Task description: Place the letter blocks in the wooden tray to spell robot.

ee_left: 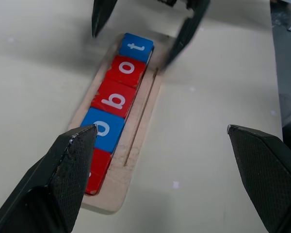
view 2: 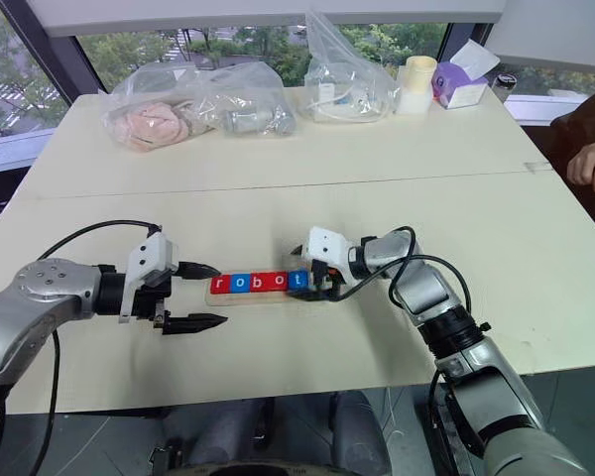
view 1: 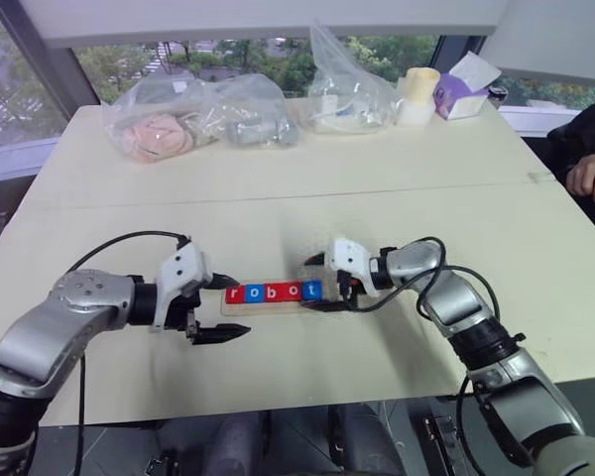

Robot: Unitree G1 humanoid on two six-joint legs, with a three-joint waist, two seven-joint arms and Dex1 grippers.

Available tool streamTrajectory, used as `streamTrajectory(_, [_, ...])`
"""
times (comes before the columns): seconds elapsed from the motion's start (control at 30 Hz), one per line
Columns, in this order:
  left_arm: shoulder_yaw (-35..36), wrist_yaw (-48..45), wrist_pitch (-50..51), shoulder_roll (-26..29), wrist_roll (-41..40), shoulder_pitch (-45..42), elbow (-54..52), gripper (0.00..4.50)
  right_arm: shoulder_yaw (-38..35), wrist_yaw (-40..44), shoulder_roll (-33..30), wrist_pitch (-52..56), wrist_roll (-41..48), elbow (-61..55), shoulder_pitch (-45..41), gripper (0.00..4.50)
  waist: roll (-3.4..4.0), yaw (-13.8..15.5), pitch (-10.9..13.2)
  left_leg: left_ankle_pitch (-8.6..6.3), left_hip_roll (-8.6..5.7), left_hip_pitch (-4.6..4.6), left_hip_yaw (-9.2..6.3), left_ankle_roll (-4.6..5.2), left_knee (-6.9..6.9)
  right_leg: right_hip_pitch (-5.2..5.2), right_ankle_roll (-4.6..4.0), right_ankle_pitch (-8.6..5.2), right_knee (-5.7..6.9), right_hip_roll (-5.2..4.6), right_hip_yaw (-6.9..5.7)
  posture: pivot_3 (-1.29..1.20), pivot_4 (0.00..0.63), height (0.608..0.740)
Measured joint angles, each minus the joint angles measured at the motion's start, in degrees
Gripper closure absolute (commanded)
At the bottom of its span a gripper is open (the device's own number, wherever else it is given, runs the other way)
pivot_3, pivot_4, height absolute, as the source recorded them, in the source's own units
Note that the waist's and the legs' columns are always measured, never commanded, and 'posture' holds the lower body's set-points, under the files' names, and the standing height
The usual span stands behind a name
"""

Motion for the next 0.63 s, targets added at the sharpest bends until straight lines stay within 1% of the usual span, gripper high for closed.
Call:
streamTrajectory(0.13, [0.3, 0.2, -0.1, -0.5, -0.1, 0.0, 0.1, 0.00, -4.5, -3.4, 0.5, 2.3, 2.5, -2.4, -1.4, 0.03, 0.00, 0.1, 0.0, 0.00, 0.01, 0.00, -0.02, 0.00, -0.02, 0.01, 0.01, -0.01, -0.01, 0.00, 0.00, 0.00, 0.150, 0.740])
streamTrajectory(0.23, [3.1, 1.6, 1.2, -2.3, -2.4, 0.0, 1.0, 0.00, -8.3, -6.0, 0.2, 6.8, 5.4, -5.8, 0.3, 0.03, -0.02, 0.3, 0.0, 0.00, 0.00, -0.03, -0.10, 0.00, -0.02, 0.02, 0.04, -0.02, -0.01, -0.02, 0.00, 0.00, 0.150, 0.740])
streamTrajectory(0.3, [6.5, 2.9, 3.3, -2.9, -4.9, 1.1, 1.0, 0.00, -11.0, -6.8, -1.3, 11.3, 8.1, -10.5, 3.4, 0.03, -0.01, 0.3, 0.0, 0.00, -0.01, -0.04, -0.18, 0.00, -0.03, 0.00, 0.05, -0.03, -0.01, -0.06, 0.00, 0.00, 0.150, 0.740])
streamTrajectory(0.43, [15.1, 6.3, 5.8, -3.1, -6.6, 10.7, -0.3, 0.00, -18.1, -8.4, -7.1, 21.5, 14.3, -22.8, 13.6, 0.03, -0.02, 0.0, 0.0, -0.05, -0.02, -0.14, -0.18, 0.02, -0.12, -0.17, 0.11, -0.08, -0.01, -0.19, 0.03, 0.00, 0.150, 0.740])
streamTrajectory(0.53, [20.5, 8.6, 6.2, -4.7, -6.8, 17.5, -2.6, 0.00, -22.4, -11.2, -8.0, 27.0, 18.0, -29.0, 19.3, 0.03, -0.01, 0.0, 0.0, -0.07, 0.00, -0.18, -0.16, 0.00, -0.10, -0.24, 0.10, -0.08, 0.00, -0.31, 0.04, 0.00, 0.150, 0.740])
streamTrajectory(0.57, [22.8, 9.8, 6.1, -6.3, -7.1, 20.3, -3.6, 0.00, -24.0, -12.9, -8.0, 28.6, 18.9, -31.0, 21.7, 0.03, 0.00, 0.1, 0.0, -0.08, 0.00, -0.21, -0.17, -0.02, -0.09, -0.25, 0.09, -0.07, -0.01, -0.33, 0.05, 0.00, 0.150, 0.740])
streamTrajectory(0.63, [25.1, 11.2, 6.0, -8.6, -7.5, 24.0, -4.0, 0.00, -26.0, -15.2, -7.9, 29.9, 19.4, -32.3, 24.9, 0.03, -0.02, 0.2, 0.0, -0.17, 0.00, -0.25, -0.14, -0.16, -0.02, -0.25, 0.17, -0.12, -0.06, -0.38, 0.05, 0.00, 0.150, 0.740])
